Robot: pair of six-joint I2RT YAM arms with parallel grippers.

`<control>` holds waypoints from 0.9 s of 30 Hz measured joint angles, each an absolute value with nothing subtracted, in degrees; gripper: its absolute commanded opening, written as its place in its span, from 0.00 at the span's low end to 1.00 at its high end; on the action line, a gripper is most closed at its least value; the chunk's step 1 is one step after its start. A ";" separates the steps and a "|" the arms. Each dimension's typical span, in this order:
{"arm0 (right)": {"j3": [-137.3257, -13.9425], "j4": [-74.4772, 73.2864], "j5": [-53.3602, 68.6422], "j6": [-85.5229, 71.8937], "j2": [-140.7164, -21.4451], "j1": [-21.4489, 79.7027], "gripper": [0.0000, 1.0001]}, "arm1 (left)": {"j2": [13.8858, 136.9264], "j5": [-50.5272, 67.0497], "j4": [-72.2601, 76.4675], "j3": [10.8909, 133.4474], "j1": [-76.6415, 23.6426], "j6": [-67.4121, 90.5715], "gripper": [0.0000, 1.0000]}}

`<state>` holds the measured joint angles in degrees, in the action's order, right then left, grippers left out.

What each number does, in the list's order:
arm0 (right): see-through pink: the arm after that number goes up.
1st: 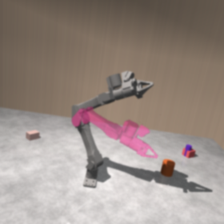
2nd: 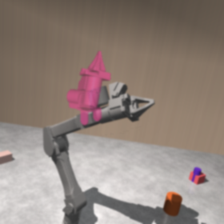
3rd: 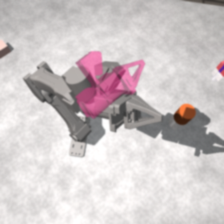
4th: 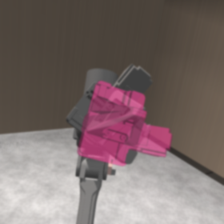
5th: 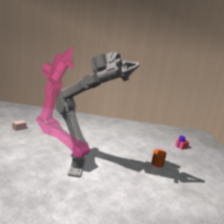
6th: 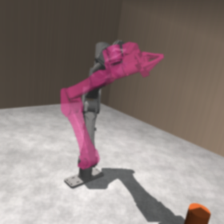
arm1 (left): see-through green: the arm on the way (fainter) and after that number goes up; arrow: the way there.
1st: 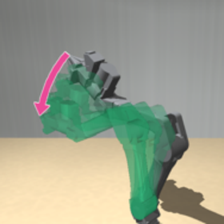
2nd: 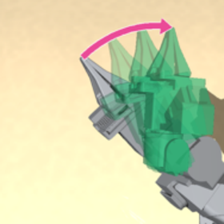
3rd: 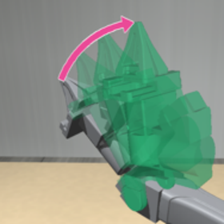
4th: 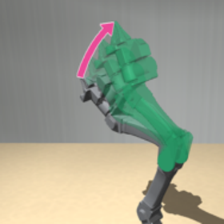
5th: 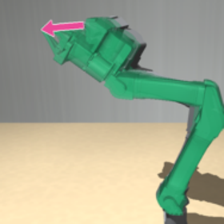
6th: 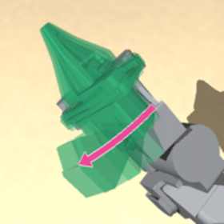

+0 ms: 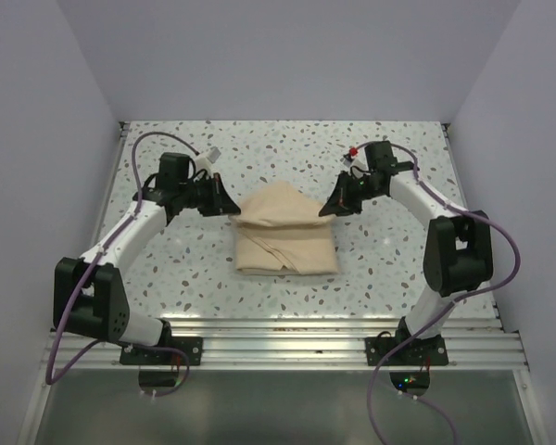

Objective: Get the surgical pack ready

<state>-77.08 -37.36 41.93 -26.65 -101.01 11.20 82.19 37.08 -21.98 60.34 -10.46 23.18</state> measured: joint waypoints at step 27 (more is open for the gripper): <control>-62.22 -38.00 41.54 -20.40 -94.06 13.61 0.64 | 69.63 38.83 -20.27 39.44 -13.69 23.33 0.38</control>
